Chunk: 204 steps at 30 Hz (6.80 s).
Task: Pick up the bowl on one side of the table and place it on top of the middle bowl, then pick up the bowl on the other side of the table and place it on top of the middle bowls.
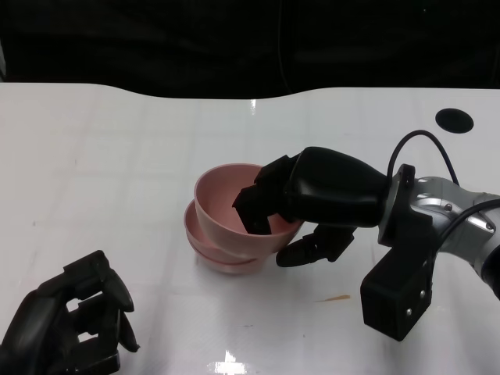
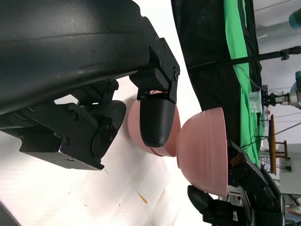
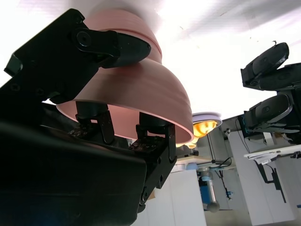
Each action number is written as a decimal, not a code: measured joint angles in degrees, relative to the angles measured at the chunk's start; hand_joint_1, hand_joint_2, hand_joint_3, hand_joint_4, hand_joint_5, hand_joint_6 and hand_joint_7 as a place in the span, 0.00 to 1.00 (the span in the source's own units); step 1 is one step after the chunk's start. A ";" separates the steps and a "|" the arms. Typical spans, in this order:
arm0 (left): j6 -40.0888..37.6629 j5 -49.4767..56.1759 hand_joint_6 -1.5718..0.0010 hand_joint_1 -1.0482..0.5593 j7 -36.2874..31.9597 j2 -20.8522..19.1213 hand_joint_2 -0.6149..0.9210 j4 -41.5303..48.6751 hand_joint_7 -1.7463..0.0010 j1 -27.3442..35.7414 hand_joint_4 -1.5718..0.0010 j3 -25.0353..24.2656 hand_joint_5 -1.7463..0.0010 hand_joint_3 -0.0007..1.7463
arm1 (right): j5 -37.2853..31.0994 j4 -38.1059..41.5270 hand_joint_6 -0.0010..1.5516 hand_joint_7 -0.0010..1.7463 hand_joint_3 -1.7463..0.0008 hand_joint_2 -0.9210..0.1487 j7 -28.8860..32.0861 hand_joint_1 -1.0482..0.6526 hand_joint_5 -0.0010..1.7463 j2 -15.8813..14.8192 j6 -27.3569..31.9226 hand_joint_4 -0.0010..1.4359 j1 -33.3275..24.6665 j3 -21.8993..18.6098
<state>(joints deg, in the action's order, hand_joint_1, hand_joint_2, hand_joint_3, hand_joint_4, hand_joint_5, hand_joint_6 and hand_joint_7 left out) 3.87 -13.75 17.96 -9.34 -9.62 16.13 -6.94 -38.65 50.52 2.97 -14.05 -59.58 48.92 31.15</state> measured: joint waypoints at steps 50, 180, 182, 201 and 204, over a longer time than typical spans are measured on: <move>1.90 1.62 0.59 0.88 -0.27 1.65 0.95 1.90 0.00 -0.67 0.47 0.82 0.00 0.65 | -8.78 16.69 0.49 0.83 0.79 0.08 8.41 0.47 1.00 7.81 8.53 0.59 8.24 7.44; -2.47 -7.33 0.53 0.85 -1.89 5.00 0.88 -1.66 0.00 0.75 0.41 -3.02 0.00 0.80 | 76.14 -41.64 0.51 0.80 0.38 0.25 -36.80 0.58 0.98 11.38 57.53 0.60 -55.29 -38.33; -2.48 -7.42 0.53 0.85 -1.89 5.04 0.88 -1.71 0.00 0.75 0.40 -3.03 0.00 0.81 | 76.07 -41.64 0.51 0.81 0.35 0.27 -36.97 0.59 0.99 11.60 57.41 0.60 -55.07 -38.67; -2.28 -9.74 0.52 0.83 -1.74 6.05 0.87 -1.74 0.00 0.78 0.38 -3.17 0.00 0.81 | 72.91 -42.90 0.51 0.82 0.36 0.29 -38.27 0.58 0.99 13.53 54.81 0.60 -54.87 -40.66; -2.23 -9.72 0.52 0.83 -1.74 6.12 0.87 -1.69 0.00 0.78 0.38 -3.38 0.00 0.81 | 72.17 -42.99 0.51 0.81 0.39 0.27 -37.82 0.57 0.99 13.53 54.82 0.59 -55.23 -40.64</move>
<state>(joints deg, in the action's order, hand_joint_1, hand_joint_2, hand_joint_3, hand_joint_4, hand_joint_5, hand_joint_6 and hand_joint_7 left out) 1.64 -23.47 16.22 -3.22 -11.31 16.91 -10.32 33.52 7.54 -34.85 -0.51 -4.76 -6.31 -9.49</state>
